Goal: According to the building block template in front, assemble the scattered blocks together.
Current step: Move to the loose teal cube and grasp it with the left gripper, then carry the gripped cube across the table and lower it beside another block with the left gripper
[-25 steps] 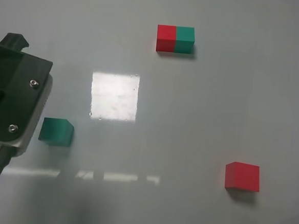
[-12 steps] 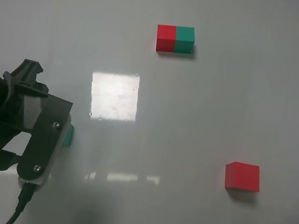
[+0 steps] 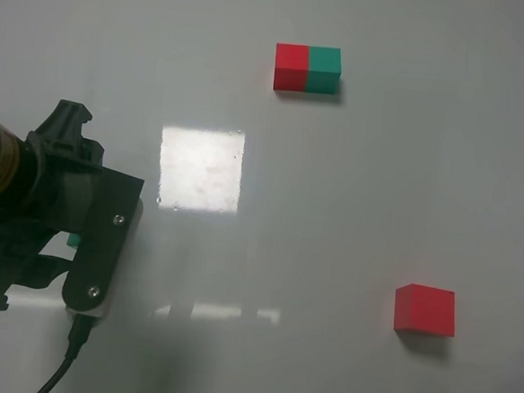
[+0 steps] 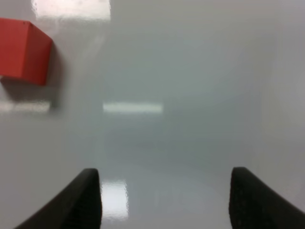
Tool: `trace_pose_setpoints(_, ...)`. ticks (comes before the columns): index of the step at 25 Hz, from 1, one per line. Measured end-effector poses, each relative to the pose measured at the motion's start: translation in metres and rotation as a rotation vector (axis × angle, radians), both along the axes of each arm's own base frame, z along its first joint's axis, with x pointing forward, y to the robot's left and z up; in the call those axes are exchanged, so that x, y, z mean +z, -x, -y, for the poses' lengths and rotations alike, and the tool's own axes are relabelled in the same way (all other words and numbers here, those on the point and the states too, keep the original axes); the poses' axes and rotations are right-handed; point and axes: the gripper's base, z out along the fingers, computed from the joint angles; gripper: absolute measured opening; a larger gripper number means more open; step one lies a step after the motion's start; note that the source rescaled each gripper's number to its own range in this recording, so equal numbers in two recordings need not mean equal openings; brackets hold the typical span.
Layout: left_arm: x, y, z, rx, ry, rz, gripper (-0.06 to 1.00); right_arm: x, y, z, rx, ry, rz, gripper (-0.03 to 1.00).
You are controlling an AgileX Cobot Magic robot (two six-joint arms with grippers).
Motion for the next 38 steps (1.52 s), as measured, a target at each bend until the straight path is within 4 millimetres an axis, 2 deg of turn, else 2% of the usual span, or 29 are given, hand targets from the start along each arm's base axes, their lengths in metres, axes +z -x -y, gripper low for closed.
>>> trace_pose_setpoints(10,-0.020,-0.012,0.014,0.022,-0.011,-0.036,0.97,0.000,0.000,0.000,0.000,0.000,0.000,0.43)
trace_pose_setpoints(12,-0.023,-0.013,0.014,0.025,-0.015,-0.042,0.91,0.000,0.000,0.000,0.000,0.000,0.000,0.43)
trace_pose_setpoints(13,-0.024,-0.014,0.015,0.026,-0.017,-0.044,0.81,0.000,0.000,0.000,0.000,0.000,0.000,0.43)
trace_pose_setpoints(14,-0.025,-0.014,0.015,0.026,-0.020,-0.048,0.64,0.000,0.000,0.000,0.000,0.000,0.000,0.43)
trace_pose_setpoints(15,-0.025,-0.014,0.015,0.026,-0.019,-0.048,0.41,0.000,0.000,0.000,0.000,0.000,0.000,0.43)
trace_pose_setpoints(16,-0.025,-0.014,0.015,0.028,-0.015,-0.048,0.01,0.000,0.000,0.000,0.000,0.000,0.000,0.43)
trace_pose_setpoints(23,-0.019,-0.016,0.016,0.041,-0.016,-0.039,0.00,0.000,0.000,0.000,0.000,0.000,0.000,0.48)
trace_pose_setpoints(27,0.014,-0.017,0.022,0.055,0.063,0.005,0.00,0.000,0.000,0.000,0.000,0.000,0.000,0.49)
trace_pose_setpoints(30,0.049,-0.014,0.034,0.014,0.149,0.055,0.00,0.000,0.000,0.000,0.000,0.000,0.000,0.49)
trace_pose_setpoints(32,0.061,-0.014,0.042,0.009,0.161,0.065,0.00,0.000,0.000,0.000,0.000,0.000,0.000,0.49)
trace_pose_setpoints(35,0.065,-0.025,0.059,0.027,0.145,0.050,0.00,0.000,0.000,0.000,0.000,0.000,0.000,0.49)
trace_pose_setpoints(38,0.061,-0.043,0.087,0.020,0.129,0.043,0.00,0.000,0.000,0.000,0.000,0.000,0.000,0.49)
